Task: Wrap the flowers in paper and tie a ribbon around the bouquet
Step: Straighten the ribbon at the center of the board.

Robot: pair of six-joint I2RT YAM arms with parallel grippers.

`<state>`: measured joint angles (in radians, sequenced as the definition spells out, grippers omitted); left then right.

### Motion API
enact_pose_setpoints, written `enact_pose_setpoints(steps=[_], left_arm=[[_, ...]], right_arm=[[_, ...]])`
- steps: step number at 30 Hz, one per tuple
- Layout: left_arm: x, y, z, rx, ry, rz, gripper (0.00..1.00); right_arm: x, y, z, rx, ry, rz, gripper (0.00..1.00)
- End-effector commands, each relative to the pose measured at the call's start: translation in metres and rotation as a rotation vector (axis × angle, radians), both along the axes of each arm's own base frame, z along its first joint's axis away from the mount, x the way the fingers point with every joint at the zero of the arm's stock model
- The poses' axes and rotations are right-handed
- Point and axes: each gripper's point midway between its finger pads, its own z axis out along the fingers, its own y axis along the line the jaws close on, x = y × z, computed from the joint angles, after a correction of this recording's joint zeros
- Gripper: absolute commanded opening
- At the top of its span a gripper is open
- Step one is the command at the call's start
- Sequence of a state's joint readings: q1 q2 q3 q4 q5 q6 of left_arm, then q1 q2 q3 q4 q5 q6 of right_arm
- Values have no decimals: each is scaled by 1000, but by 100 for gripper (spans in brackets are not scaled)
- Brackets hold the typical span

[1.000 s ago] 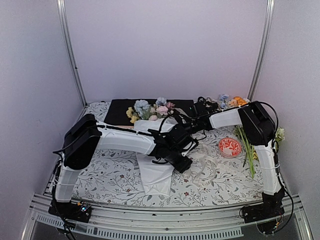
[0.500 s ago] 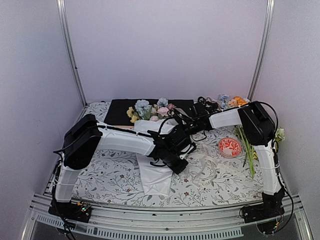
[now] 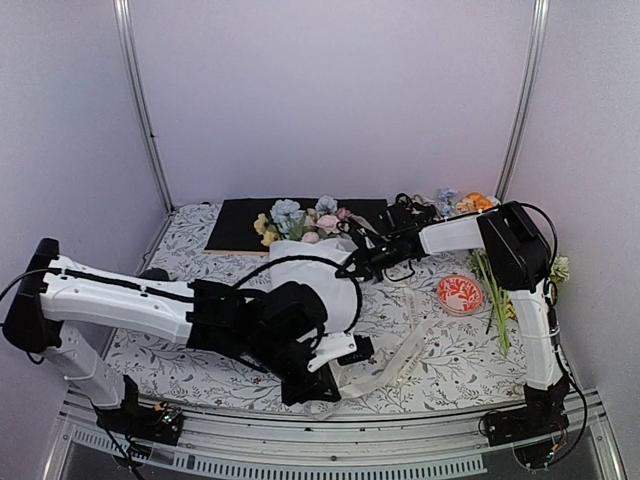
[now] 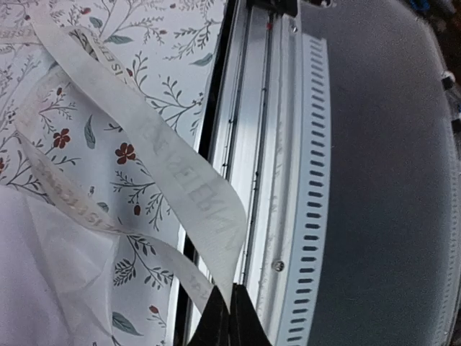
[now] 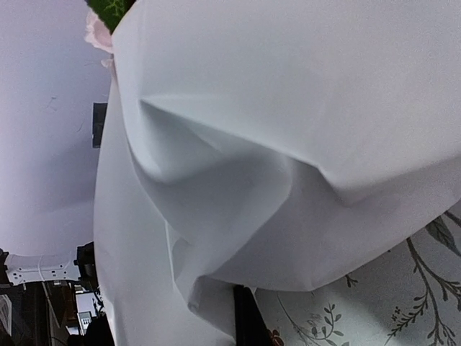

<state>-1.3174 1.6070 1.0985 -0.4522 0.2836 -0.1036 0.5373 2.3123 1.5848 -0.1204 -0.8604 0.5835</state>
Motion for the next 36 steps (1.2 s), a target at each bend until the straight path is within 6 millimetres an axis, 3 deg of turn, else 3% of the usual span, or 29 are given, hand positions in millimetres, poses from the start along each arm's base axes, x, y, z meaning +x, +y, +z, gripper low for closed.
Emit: enact_pose_setpoints(steps=[1,4,7,12,15,18,26,31,34,36], left_arm=[[-30,55,-17,129,347,157,0],[-56,83,-31,179,501,237,0],[-46,103,-34,173,522,392,0],[29,150,-31,62,433,851,0],[69,175,-26,-115,455,1071,0],[104,203,-32,-183,418,1241,0],[145,208,-74,42,332,1242,0],[155,212,-92,41,325,1287,0],[163,217,-95,38,297,1330,0],[179,221,-88,10,236,1369,0]], right_arm=[[10,-6,30,-3,-37,-31,0],[10,-7,35,-5,-35,-37,0],[10,-8,41,-2,-31,-43,0],[12,-12,61,16,-46,-52,0],[14,-18,62,14,-39,-56,0],[14,-22,61,14,-31,-55,0],[19,-24,67,59,8,-48,0],[28,-20,90,128,38,-64,0],[33,-19,104,142,27,-75,0],[34,-21,106,142,25,-80,0]])
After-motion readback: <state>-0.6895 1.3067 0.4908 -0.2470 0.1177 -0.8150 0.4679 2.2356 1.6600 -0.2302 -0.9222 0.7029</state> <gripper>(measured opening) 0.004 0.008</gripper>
